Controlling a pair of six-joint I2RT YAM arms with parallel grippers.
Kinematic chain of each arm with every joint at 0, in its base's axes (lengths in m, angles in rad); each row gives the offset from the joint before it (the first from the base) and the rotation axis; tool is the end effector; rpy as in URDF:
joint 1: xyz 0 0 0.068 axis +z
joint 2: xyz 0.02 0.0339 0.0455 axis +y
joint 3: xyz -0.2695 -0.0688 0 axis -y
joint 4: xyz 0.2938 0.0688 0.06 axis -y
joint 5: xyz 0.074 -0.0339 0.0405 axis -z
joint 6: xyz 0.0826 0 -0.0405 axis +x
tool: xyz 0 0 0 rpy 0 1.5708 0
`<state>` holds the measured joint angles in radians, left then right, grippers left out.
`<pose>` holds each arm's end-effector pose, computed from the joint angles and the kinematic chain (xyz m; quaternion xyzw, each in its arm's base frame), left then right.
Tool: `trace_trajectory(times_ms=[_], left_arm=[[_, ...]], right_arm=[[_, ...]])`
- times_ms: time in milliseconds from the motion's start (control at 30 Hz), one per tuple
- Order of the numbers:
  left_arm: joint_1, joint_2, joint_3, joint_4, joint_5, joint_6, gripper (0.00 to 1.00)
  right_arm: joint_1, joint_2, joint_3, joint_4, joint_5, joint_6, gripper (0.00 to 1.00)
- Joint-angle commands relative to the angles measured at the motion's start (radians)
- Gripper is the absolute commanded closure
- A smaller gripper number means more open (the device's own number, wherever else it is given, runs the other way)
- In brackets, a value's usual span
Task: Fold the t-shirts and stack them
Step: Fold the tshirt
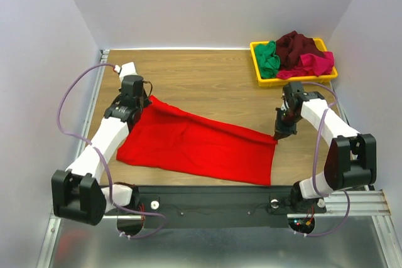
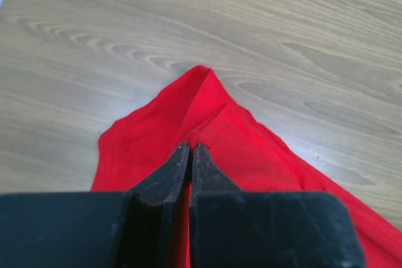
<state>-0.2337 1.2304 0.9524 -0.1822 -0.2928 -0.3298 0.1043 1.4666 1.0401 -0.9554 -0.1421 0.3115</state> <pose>0.3617 -0.0616 0.2766 -0.1172 0.8360 -0.0259 0.5355 0.3106 0.0443 0.1616 0.0960 0.9884 0.0886 0.0775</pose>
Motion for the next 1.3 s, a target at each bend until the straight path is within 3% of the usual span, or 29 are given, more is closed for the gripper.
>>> trace_trajectory(times_ms=[0,467,767,867,900,967,1133,1267], left_arm=[[0.002,-0.095,-0.052,-0.051,-0.088,-0.034,1.0],[0.002,-0.255,-0.167,-0.186,-0.129,-0.104,1.0],[0.002,-0.249,-0.172,-0.273,-0.199,-0.218,1.0],[0.002,-0.256,-0.153,-0.321,-0.21,-0.273,0.66],[0.002,-0.275,-0.147,-0.33,-0.21,-0.288,0.5],[0.002,-0.316,-0.144,-0.347,-0.209,-0.31,0.39],[0.002,-0.374,-0.147,-0.309,-0.2,-0.327,0.37],[0.002,-0.31,-0.153,-0.214,-0.131,-0.311,0.34]], right_arm=[[0.008,-0.017,-0.014,-0.057,0.039,0.018,1.0],[0.024,-0.005,-0.054,-0.086,0.032,0.023,1.0],[0.052,-0.006,-0.063,-0.098,0.059,0.043,0.97],[0.064,-0.015,-0.046,-0.126,0.062,0.054,0.64],[0.069,-0.022,-0.038,-0.144,0.064,0.058,0.52],[0.071,-0.038,-0.016,-0.161,0.076,0.06,0.46],[0.069,-0.029,0.044,-0.171,0.099,0.054,0.43],[0.078,0.029,0.092,-0.126,0.053,0.043,0.43]])
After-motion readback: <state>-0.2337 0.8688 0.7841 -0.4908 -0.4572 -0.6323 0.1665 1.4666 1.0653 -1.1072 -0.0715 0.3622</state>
